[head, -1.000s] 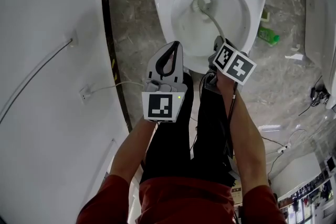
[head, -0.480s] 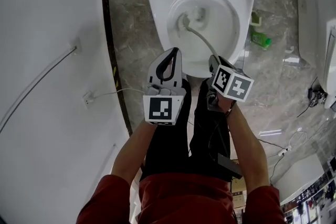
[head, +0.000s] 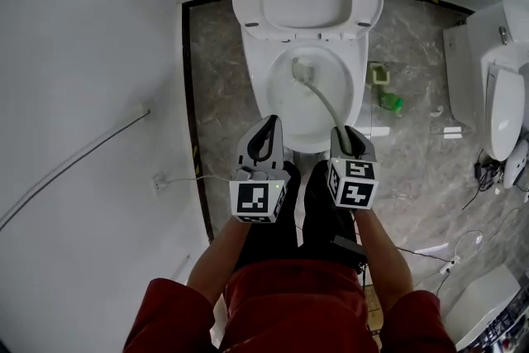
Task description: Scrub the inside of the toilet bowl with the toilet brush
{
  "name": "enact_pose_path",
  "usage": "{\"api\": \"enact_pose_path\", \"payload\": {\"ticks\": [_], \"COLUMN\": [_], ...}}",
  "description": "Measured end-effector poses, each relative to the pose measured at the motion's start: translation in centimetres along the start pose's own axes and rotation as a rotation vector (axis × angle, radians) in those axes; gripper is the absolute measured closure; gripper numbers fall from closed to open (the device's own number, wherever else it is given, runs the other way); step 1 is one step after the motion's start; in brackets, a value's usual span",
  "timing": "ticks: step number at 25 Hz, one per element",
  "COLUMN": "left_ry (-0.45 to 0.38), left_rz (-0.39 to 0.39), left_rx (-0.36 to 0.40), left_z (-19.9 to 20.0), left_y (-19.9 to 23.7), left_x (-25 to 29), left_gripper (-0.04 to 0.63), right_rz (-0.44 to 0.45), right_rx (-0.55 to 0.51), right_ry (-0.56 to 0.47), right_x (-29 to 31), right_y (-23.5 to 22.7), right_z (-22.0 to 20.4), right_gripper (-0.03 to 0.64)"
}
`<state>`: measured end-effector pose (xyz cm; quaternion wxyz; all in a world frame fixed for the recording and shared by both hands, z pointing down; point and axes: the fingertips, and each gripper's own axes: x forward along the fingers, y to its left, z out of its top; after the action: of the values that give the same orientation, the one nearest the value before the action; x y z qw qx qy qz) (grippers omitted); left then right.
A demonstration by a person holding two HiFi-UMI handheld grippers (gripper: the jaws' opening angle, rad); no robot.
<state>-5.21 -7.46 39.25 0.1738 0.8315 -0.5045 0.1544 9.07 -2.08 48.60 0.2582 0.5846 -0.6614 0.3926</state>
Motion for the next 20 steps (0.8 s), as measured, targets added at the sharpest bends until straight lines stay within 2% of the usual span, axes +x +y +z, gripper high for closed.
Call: {"api": "enact_pose_path", "payload": {"ticks": [9,20], "left_ry": [-0.137,-0.272], "left_rz": [0.014,0.021], "left_rx": [0.013,0.038], "left_z": [11.6,22.3], "left_y": [-1.2,-2.8], "left_x": [-4.0,-9.5], "left_gripper": [0.589,0.589], "right_rz": [-0.065,-0.229], "right_rx": [-0.277,-0.378], "right_ry": [-0.274,-0.645], "right_x": [-12.2,-25.3], "right_y": [1.2,0.7], "right_z": [10.4,20.3], "right_gripper": [0.511,0.511]}}
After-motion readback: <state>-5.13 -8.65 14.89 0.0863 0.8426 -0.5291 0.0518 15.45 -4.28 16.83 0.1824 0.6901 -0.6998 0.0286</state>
